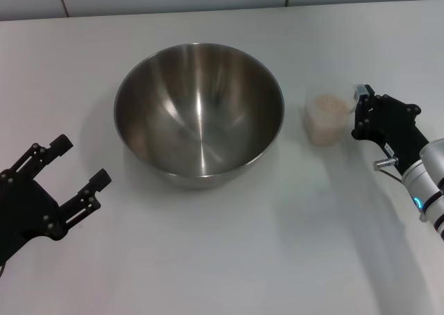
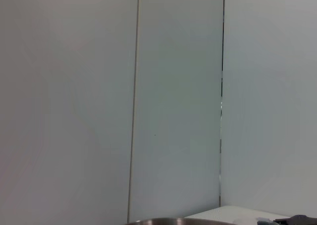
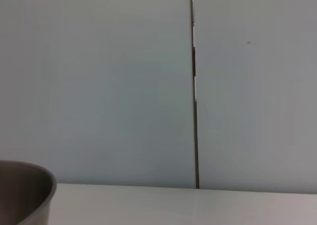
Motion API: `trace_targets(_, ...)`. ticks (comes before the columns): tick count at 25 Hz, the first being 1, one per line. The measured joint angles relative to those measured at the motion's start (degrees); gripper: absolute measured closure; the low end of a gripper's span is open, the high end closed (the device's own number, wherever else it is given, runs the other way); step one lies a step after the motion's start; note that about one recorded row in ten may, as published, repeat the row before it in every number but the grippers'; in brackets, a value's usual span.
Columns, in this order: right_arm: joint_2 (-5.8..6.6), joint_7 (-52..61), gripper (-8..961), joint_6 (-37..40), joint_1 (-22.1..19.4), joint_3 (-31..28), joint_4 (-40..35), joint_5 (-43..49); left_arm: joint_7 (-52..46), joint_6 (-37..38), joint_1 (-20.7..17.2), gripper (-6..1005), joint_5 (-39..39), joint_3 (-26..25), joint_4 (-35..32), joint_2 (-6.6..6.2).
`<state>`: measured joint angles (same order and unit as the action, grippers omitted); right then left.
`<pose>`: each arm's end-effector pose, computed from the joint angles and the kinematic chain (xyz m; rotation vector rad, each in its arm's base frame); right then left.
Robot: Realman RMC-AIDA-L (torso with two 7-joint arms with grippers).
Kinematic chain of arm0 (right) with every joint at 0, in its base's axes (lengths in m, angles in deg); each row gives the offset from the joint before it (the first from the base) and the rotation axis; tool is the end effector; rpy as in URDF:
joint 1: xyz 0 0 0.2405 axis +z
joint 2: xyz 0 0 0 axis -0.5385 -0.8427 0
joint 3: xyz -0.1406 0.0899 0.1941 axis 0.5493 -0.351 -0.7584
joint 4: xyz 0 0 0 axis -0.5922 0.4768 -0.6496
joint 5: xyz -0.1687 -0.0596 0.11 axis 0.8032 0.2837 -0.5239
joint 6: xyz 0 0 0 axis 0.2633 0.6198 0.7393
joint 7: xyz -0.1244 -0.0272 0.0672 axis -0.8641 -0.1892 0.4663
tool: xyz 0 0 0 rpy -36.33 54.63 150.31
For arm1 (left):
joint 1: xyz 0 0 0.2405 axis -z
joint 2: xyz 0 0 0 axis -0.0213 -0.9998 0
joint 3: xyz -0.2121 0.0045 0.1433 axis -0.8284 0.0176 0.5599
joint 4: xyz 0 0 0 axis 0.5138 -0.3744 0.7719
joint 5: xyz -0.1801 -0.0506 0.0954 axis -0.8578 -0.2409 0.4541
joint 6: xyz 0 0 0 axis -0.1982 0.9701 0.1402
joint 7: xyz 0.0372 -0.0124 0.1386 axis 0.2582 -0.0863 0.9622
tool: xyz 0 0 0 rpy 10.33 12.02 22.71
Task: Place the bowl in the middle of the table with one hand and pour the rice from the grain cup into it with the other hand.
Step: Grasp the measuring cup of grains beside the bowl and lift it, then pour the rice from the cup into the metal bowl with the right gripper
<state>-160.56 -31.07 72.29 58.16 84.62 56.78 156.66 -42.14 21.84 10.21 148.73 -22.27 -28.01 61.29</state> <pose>0.3240 0.3004 -0.0692 -1.7489 0.6471 0.6135 -0.3260 0.2118 -0.0103 -2.1979 -0.3584 -1.0383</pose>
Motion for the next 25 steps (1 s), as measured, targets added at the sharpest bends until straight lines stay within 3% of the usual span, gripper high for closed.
trace_targets(5,0.0,0.0,942,1.5,0.0,0.0,0.1,0.0,0.0,-0.1,0.0,191,0.0,0.0,0.0,0.01)
trace_targets(17,0.66,0.2,941,17.3,4.1,-0.3,-2.5,-0.3,0.5,-0.2,-0.3,191,0.3,0.1,0.0,0.34)
trace_targets(25,0.71,2.9,940,17.7,6.2,-0.2,-4.2,-0.2,0.6,-0.4,-0.6,191,0.4,0.5,0.1,0.35)
